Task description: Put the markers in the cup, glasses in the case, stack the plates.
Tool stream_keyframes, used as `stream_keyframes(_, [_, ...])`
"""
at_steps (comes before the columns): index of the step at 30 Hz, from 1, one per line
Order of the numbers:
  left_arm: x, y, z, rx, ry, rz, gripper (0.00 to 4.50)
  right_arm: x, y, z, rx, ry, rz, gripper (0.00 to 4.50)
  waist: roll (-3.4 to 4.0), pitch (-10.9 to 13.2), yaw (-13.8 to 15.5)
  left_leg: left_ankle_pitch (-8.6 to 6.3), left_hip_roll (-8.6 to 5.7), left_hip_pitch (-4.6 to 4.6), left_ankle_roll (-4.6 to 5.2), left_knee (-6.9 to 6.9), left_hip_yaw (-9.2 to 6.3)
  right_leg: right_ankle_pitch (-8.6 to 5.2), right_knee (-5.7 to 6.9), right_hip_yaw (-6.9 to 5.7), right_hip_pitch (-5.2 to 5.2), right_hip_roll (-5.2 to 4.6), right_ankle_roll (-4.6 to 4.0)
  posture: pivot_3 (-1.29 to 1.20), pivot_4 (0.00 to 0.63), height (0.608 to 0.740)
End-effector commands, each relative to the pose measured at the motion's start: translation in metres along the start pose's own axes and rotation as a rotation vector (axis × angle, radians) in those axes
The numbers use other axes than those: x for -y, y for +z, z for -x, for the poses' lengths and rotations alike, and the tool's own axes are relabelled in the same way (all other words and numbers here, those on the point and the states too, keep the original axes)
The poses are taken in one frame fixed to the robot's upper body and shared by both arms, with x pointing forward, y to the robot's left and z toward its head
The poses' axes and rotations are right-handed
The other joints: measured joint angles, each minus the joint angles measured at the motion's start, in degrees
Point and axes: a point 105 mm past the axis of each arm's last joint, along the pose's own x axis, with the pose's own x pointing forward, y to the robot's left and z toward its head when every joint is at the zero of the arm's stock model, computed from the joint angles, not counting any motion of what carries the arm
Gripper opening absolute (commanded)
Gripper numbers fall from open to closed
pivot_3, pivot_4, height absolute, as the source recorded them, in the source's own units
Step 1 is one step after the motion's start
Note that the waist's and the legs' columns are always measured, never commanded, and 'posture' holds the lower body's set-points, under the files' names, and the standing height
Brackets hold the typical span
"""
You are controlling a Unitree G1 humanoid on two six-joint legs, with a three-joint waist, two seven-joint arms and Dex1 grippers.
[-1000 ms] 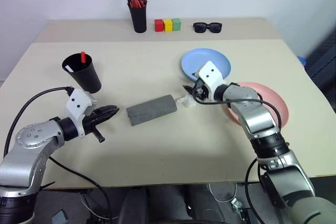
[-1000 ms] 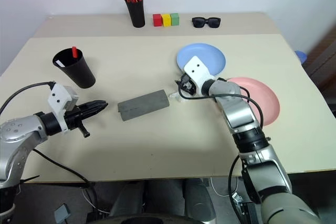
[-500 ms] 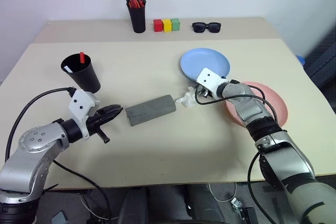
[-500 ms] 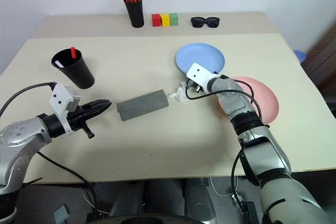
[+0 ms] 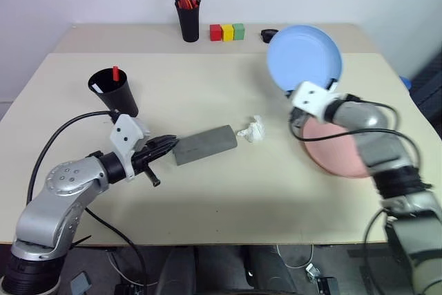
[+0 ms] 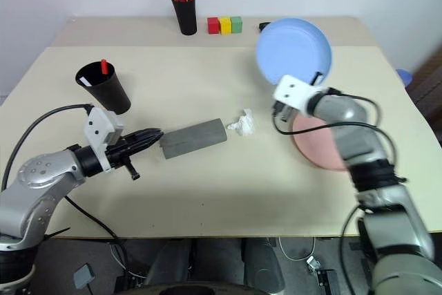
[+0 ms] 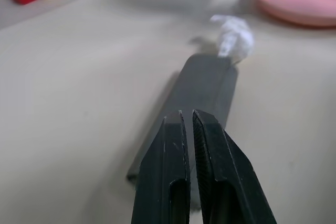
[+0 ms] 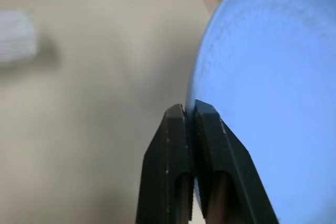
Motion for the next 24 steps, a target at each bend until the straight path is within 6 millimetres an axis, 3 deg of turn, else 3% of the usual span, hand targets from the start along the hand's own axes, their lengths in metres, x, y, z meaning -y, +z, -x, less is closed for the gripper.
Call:
stream_keyframes(1, [0.011, 0.007, -0.010, 0.026, -0.070, -0.023, 0.23, -0.004, 0.001, 0.038, -0.026, 0.088, -0.008, 0.06, 0.02, 0.00, -0.11, 0.00, 0.00, 0.02, 0.01, 0.01, 0.01, -0.01, 0.00, 0.00, 0.01, 0.00, -0.01, 0.00, 0.150, 0.740])
stream_keyframes(6, [0.018, 0.004, -0.024, 0.020, -0.151, -0.047, 0.23, -0.021, -0.028, 0.090, -0.219, 0.189, -0.066, 0.06, 0.09, -0.03, -0.55, 0.00, 0.01, 0.12, 0.01, 0.13, 0.17, -0.12, 0.03, 0.14, 0.05, 0.01, -0.24, 0.00, 0.150, 0.740])
stream_keyframes(10, [0.018, 0.005, -0.030, 0.033, -0.197, -0.068, 0.23, -0.044, -0.039, 0.104, -0.291, 0.267, -0.106, 0.06, 0.06, -0.03, -1.20, 0.00, 0.02, 0.17, 0.01, 0.26, 0.28, -0.11, 0.05, 0.30, 0.07, 0.06, -0.24, 0.00, 0.150, 0.740])
stream_keyframes(13, [0.018, 0.008, -0.031, 0.058, -0.227, -0.075, 0.23, -0.051, -0.035, 0.100, -0.278, 0.281, -0.160, 0.96, 0.06, -0.03, -1.82, 0.00, 0.01, 0.12, 0.01, 0.40, 0.29, -0.10, 0.05, 0.33, 0.09, 0.06, -0.23, 0.00, 0.150, 0.740])
stream_keyframes(15, [0.018, 0.010, -0.031, 0.065, -0.239, -0.081, 0.23, -0.049, -0.030, 0.098, -0.259, 0.267, -0.154, 1.99, 0.06, -0.02, -1.81, 0.00, 0.01, 0.12, 0.01, 0.42, 0.31, -0.09, 0.06, 0.35, 0.09, 0.06, -0.22, 0.00, 0.150, 0.740])
stream_keyframes(18, [0.018, 0.013, -0.026, 0.083, -0.254, -0.101, 0.23, -0.044, -0.001, 0.088, -0.115, 0.258, -0.231, 3.50, 0.04, -0.01, -1.82, 0.00, 0.01, 0.12, 0.01, 0.41, 0.30, -0.10, 0.07, 0.35, 0.08, 0.06, -0.22, 0.00, 0.150, 0.740])
stream_keyframes(21, [0.011, 0.009, -0.019, 0.061, -0.226, -0.130, 0.23, -0.040, 0.032, 0.069, 0.061, 0.231, -0.301, 3.50, 0.02, 0.00, -1.99, -0.01, 0.02, 0.13, 0.02, 0.39, 0.30, -0.09, 0.07, 0.37, 0.08, 0.07, -0.22, 0.00, 0.150, 0.740])
stream_keyframes(24, [-0.001, 0.004, -0.011, 0.035, -0.167, -0.131, 0.23, -0.042, 0.044, 0.045, 0.128, 0.193, -0.338, 3.50, -0.01, -0.01, -1.67, -0.01, 0.03, 0.11, 0.02, 0.39, 0.28, -0.10, 0.08, 0.37, 0.07, 0.10, -0.22, 0.00, 0.150, 0.740])
